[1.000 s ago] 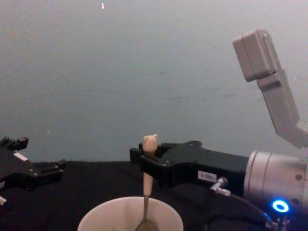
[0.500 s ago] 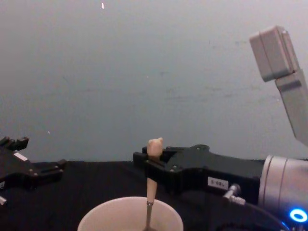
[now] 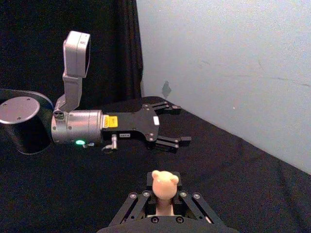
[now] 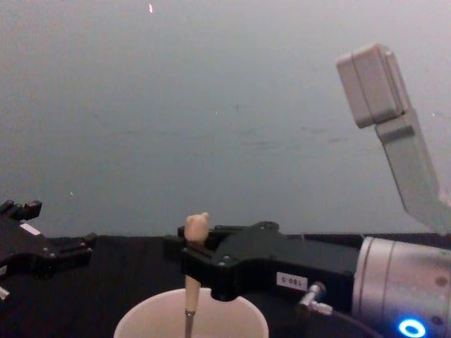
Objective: Pick up the stirring spoon with one hand, stir inside the cup, then place it back in its original position.
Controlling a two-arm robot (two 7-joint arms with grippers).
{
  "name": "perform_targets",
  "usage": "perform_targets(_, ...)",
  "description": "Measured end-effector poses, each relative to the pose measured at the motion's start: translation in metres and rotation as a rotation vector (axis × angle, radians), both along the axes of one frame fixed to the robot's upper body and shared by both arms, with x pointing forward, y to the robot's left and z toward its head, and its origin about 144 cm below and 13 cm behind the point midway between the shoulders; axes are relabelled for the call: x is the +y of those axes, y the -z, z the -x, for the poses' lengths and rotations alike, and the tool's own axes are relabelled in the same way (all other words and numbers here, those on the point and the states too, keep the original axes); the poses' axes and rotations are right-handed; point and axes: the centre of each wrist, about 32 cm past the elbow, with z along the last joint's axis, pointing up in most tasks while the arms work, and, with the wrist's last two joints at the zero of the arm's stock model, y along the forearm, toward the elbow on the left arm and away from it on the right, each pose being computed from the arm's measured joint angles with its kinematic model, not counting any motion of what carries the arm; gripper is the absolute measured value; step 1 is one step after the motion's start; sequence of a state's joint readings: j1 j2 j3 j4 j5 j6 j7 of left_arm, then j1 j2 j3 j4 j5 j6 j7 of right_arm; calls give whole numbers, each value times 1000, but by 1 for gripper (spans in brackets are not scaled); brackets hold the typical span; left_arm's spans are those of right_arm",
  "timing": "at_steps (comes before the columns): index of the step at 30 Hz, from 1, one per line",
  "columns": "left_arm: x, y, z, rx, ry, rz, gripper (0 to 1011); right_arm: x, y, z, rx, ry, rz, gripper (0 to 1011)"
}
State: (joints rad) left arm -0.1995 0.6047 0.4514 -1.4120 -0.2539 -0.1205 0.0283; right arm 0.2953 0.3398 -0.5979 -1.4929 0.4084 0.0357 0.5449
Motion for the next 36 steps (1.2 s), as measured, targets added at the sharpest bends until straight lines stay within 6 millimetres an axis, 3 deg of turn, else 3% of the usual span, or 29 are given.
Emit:
perform_targets(17,0,0,0,0,0,0,1001,15,0,-18,-22,-9,-1,168)
perform_targets(24,0,0,0,0,0,0,1001,11,-1,-29,-44,19,17,168)
perform_targets(36,0,0,0,0,0,0,1001,0,-2,-29,-47,55,24,168)
